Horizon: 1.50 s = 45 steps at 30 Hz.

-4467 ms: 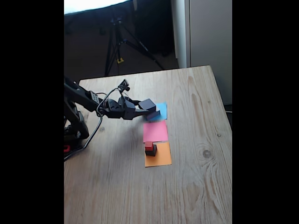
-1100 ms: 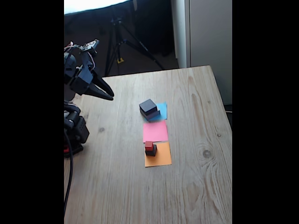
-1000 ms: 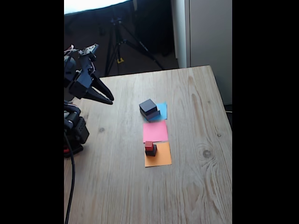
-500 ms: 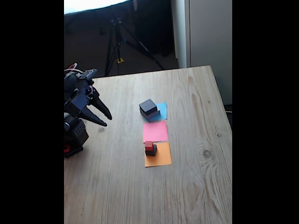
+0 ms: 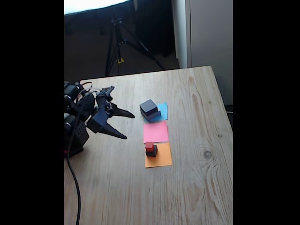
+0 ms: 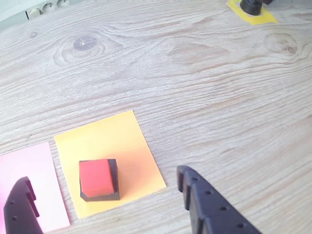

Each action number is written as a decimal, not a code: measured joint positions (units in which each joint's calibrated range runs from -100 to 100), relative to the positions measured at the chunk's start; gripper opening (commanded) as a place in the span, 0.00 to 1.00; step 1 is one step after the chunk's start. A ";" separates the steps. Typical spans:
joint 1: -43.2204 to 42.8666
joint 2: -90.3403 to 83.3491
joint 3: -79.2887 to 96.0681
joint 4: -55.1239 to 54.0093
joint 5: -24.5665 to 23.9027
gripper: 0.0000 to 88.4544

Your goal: Tower of hanoi

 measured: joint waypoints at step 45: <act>-6.30 59.09 17.64 -86.95 0.00 0.39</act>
